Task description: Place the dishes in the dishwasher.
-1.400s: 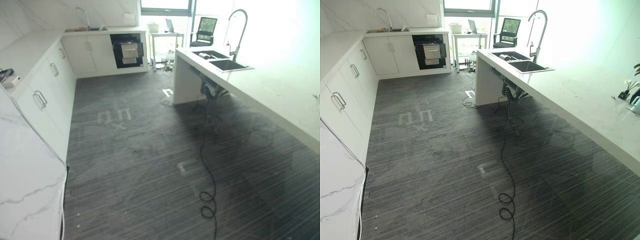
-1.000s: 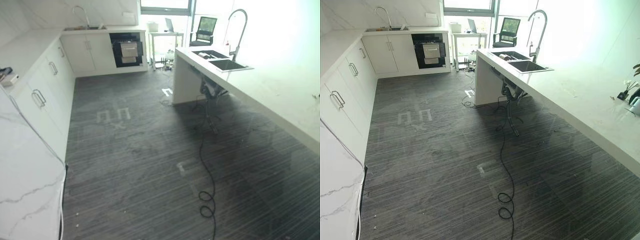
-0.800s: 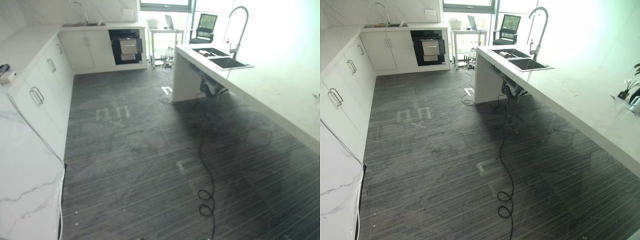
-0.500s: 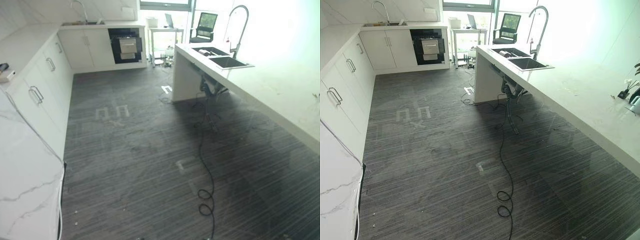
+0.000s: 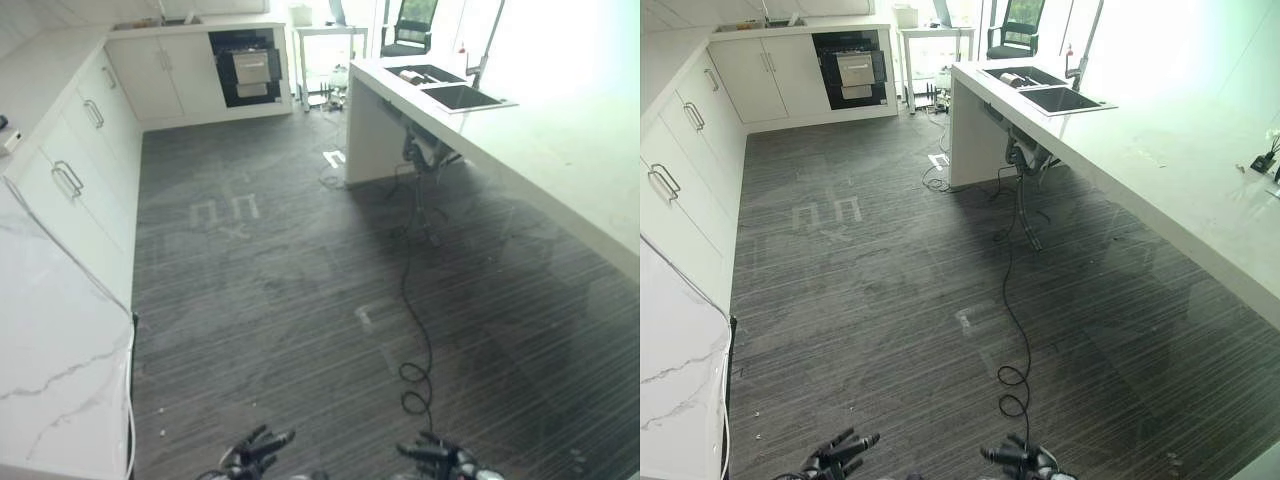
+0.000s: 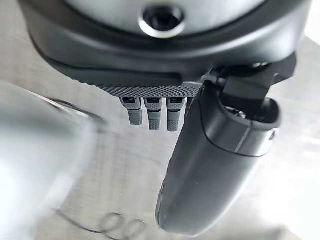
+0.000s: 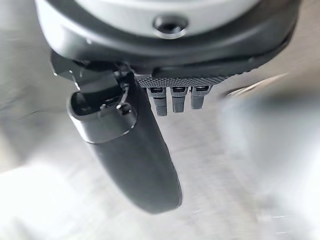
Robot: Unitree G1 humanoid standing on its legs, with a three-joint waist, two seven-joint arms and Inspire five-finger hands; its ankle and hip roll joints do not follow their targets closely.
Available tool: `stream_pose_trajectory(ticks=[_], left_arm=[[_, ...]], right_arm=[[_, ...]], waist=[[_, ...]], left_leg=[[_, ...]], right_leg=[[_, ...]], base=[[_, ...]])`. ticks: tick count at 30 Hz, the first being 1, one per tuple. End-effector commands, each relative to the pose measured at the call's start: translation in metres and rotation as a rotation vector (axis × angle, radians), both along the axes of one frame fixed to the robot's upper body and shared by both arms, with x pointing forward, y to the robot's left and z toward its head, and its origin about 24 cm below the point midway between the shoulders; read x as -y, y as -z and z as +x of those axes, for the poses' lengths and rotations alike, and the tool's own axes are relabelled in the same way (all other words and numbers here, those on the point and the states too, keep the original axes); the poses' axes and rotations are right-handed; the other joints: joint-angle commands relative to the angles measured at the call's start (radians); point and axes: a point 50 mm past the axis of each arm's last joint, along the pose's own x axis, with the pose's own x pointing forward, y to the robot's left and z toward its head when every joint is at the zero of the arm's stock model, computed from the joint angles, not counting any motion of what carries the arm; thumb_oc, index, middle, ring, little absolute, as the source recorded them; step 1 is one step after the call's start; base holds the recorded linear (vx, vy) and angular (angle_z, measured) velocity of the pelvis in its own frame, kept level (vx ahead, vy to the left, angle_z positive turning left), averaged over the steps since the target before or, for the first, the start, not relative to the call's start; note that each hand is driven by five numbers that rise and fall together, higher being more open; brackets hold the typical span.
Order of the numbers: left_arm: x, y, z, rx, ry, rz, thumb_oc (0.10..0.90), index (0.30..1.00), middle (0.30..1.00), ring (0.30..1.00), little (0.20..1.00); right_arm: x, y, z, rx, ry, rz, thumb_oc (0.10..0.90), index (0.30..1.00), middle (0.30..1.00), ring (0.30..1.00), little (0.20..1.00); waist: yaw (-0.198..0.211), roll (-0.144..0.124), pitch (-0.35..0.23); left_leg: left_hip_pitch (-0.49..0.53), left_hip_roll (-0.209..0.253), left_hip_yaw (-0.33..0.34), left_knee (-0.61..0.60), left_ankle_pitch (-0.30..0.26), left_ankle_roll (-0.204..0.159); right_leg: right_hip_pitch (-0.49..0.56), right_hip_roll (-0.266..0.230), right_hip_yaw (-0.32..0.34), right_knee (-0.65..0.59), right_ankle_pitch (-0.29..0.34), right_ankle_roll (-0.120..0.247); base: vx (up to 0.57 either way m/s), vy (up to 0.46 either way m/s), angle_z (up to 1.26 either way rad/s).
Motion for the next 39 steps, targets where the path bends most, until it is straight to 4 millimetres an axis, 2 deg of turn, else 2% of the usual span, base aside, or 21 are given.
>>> stream_pose_trajectory(ticks=[1,7,8,9,10,12,14,15,16,18,21,26,29,30,31,32,34,35,36,37,39], left_arm=[[-0.003,-0.023,0.037,0.203,-0.077,0.012,0.8,0.9,0.9,0.9,0.9],[-0.014,-0.068,0.056,0.474,-0.074,0.059,0.8,0.9,0.9,0.9,0.9],[-0.016,-0.073,0.057,0.503,-0.079,0.062,0.8,0.9,0.9,0.9,0.9],[-0.017,-0.08,0.061,0.536,-0.072,0.069,0.8,0.9,0.9,0.9,0.9],[-0.018,-0.083,0.062,0.553,-0.064,0.075,0.8,0.9,0.9,0.9,0.9],[-0.02,-0.09,0.064,0.591,-0.048,0.092,0.8,0.9,0.9,0.9,0.9],[-0.021,-0.09,0.059,0.597,-0.06,0.089,0.8,0.9,0.9,0.9,0.9],[-0.02,-0.091,0.058,0.599,-0.062,0.087,0.8,0.9,0.9,0.9,0.9],[-0.021,-0.097,0.055,0.614,-0.048,0.106,0.8,0.9,0.9,0.9,0.9],[-0.025,-0.1,0.047,0.624,-0.051,0.123,0.8,0.9,0.9,0.9,0.9],[-0.029,-0.101,0.044,0.628,-0.043,0.147,0.8,0.9,0.9,0.9,0.9],[-0.034,-0.108,0.05,0.633,-0.022,0.159,0.8,0.9,0.9,0.9,0.9],[-0.033,-0.112,0.056,0.639,0.022,0.174,0.8,0.9,0.9,0.9,0.9],[-0.032,-0.113,0.06,0.641,0.042,0.177,0.8,0.9,0.9,0.9,0.9],[-0.031,-0.115,0.064,0.654,0.071,0.187,0.8,0.9,0.9,0.9,0.9],[-0.028,-0.118,0.068,0.665,0.09,0.194,0.8,0.9,0.9,0.9,0.9],[-0.022,-0.123,0.073,0.682,0.115,0.22,0.8,0.9,0.9,0.9,0.9],[-0.021,-0.124,0.074,0.686,0.116,0.223,0.8,0.9,0.9,0.9,0.9],[-0.021,-0.128,0.077,0.702,0.119,0.222,0.8,0.9,0.9,0.9,0.9],[-0.023,-0.131,0.077,0.709,0.128,0.232,0.8,0.9,0.9,0.9,0.9],[-0.025,-0.134,0.075,0.714,0.147,0.246,0.8,0.9,0.9,0.9,0.9]], right_arm=[[0.006,-0.033,0.039,0.215,0.046,-0.016,0.8,0.9,0.9,0.9,0.9],[0.015,-0.077,0.051,0.468,0.019,-0.033,0.8,0.9,0.9,0.9,0.9],[0.016,-0.083,0.053,0.497,0.017,-0.034,0.8,0.9,0.9,0.9,0.9],[0.019,-0.09,0.055,0.531,0.009,-0.042,0.8,0.9,0.9,0.9,0.9],[0.022,-0.094,0.055,0.556,0.004,-0.054,0.8,0.9,0.9,0.9,0.9],[0.026,-0.107,0.059,0.622,-0.024,-0.063,0.8,0.9,0.9,0.9,0.9],[0.026,-0.115,0.061,0.668,-0.055,-0.059,0.8,0.9,0.9,0.9,0.9],[0.026,-0.117,0.061,0.677,-0.061,-0.057,0.8,0.9,0.9,0.9,0.9],[0.029,-0.123,0.056,0.7,-0.085,-0.061,0.8,0.9,0.9,0.9,0.9],[0.031,-0.127,0.053,0.719,-0.112,-0.065,0.8,0.9,0.9,0.9,0.9],[0.033,-0.131,0.053,0.739,-0.124,-0.065,0.8,0.9,0.9,0.9,0.9],[0.027,-0.135,0.052,0.741,-0.124,-0.039,0.8,0.9,0.9,0.9,0.9],[0.021,-0.136,0.055,0.759,-0.089,-0.034,0.8,0.9,0.9,0.9,0.9],[0.018,-0.136,0.058,0.761,-0.059,-0.019,0.8,0.9,0.9,0.9,0.9],[0.015,-0.138,0.061,0.772,-0.03,0.0,0.8,0.9,0.9,0.9,0.9],[0.012,-0.139,0.062,0.778,-0.022,0.01,0.8,0.9,0.9,0.9,0.9],[0.005,-0.141,0.062,0.791,-0.04,0.013,0.8,0.9,0.9,0.9,0.9],[0.005,-0.141,0.063,0.793,-0.043,0.014,0.8,0.9,0.9,0.9,0.9],[0.005,-0.143,0.062,0.797,-0.051,0.026,0.8,0.9,0.9,0.9,0.9],[0.007,-0.144,0.059,0.802,-0.052,0.029,0.8,0.9,0.9,0.9,0.9],[0.013,-0.144,0.053,0.809,-0.047,0.031,0.8,0.9,0.9,0.9,0.9]], waist=[[-0.023,0.006,-0.024],[-0.034,-0.001,-0.001],[-0.028,-0.008,0.013],[-0.016,-0.032,0.033],[-0.007,-0.054,0.047],[0.009,-0.059,0.084],[0.012,-0.014,0.104],[0.013,0.001,0.105],[0.033,0.025,0.104],[0.057,0.03,0.101],[0.057,0.031,0.079],[0.066,0.014,0.035],[0.065,-0.009,0.016],[0.062,-0.012,0.007],[0.057,0.005,0.005],[0.05,0.024,0.012],[0.024,0.051,0.042],[0.021,0.056,0.042],[0.001,0.038,0.058],[-0.011,0.023,0.065],[-0.036,-0.016,0.082]], left_leg=[[0.049,0.077,0.018,0.053,-0.1,-0.085],[0.088,0.08,0.018,0.053,-0.075,-0.097],[0.1,0.078,0.029,0.053,-0.029,-0.106],[0.114,0.071,0.046,0.053,0.093,-0.125],[0.116,0.056,0.045,0.068,0.152,-0.133],[0.025,0.075,0.043,0.126,0.194,-0.141],[-0.049,0.158,0.101,0.053,0.14,-0.141],[-0.084,0.182,0.099,0.053,0.132,-0.147],[-0.186,0.208,0.033,0.053,0.154,-0.172],[-0.256,0.206,-0.037,0.053,0.175,-0.187],[-0.26,0.23,0.014,0.053,0.122,-0.177],[-0.211,0.181,0.027,0.053,0.097,-0.128],[-0.186,0.121,0.007,0.053,0.075,-0.091],[-0.172,0.1,0.0,0.053,0.064,-0.075],[-0.142,0.088,-0.01,0.053,0.047,-0.061],[-0.119,0.086,-0.02,0.053,0.03,-0.052],[-0.049,0.075,-0.02,0.053,-0.009,-0.034],[-0.048,0.076,-0.024,0.053,-0.008,-0.034],[-0.006,0.044,-0.044,0.053,-0.018,-0.037],[0.019,0.026,-0.057,0.053,-0.037,-0.04],[0.073,-0.013,-0.087,0.053,-0.084,-0.045]], right_leg=[[0.028,0.007,-0.029,-0.052,0.039,0.067],[0.04,0.039,-0.006,-0.052,0.034,0.044],[0.05,0.041,-0.001,-0.052,0.03,0.034],[0.063,0.032,0.008,-0.052,0.023,0.014],[0.07,0.017,0.017,-0.052,0.025,0.005],[0.085,0.027,0.033,-0.052,0.027,-0.003],[0.11,0.066,0.025,-0.052,0.001,0.017],[0.12,0.078,0.023,-0.052,-0.007,0.023],[0.152,0.108,0.045,-0.052,-0.031,0.028],[0.191,0.133,0.086,-0.052,-0.067,0.021],[0.223,0.113,0.088,-0.052,-0.1,0.03],[0.288,0.045,0.087,-0.052,-0.068,0.085],[0.299,-0.008,0.065,-0.052,0.087,0.136],[0.325,-0.022,0.041,-0.052,0.203,0.157],[0.321,-0.034,-0.004,0.025,0.325,0.17],[0.281,-0.041,-0.015,0.152,0.359,0.172],[0.093,-0.06,-0.029,0.367,0.341,0.152],[0.068,-0.053,-0.038,0.355,0.336,0.144],[0.017,-0.019,-0.098,0.168,0.291,0.129],[0.002,-0.023,-0.126,0.046,0.304,0.13],[-0.076,-0.05,-0.135,-0.052,0.271,0.133]], base=[[0.01,-0.083,0.03],[0.07,-0.103,-0.01],[0.14,-0.161,-0.06],[0.14,-0.193,-0.15],[0.12,-0.196,-0.2],[0.16,-0.076,-0.01],[0.28,0.106,0.22],[0.38,0.196,0.0],[0.43,0.186,0.0],[0.4,0.158,-0.16],[0.35,0.189,-0.68],[0.36,0.18,-0.19],[0.29,0.123,-0.01],[0.37,0.205,0.45],[0.39,0.269,0.36],[0.32,0.287,0.35],[0.24,0.25,0.38],[0.42,0.065,0.15],[0.44,-0.109,-0.05],[0.53,-0.168,0.13],[0.43,-0.196,0.4]])
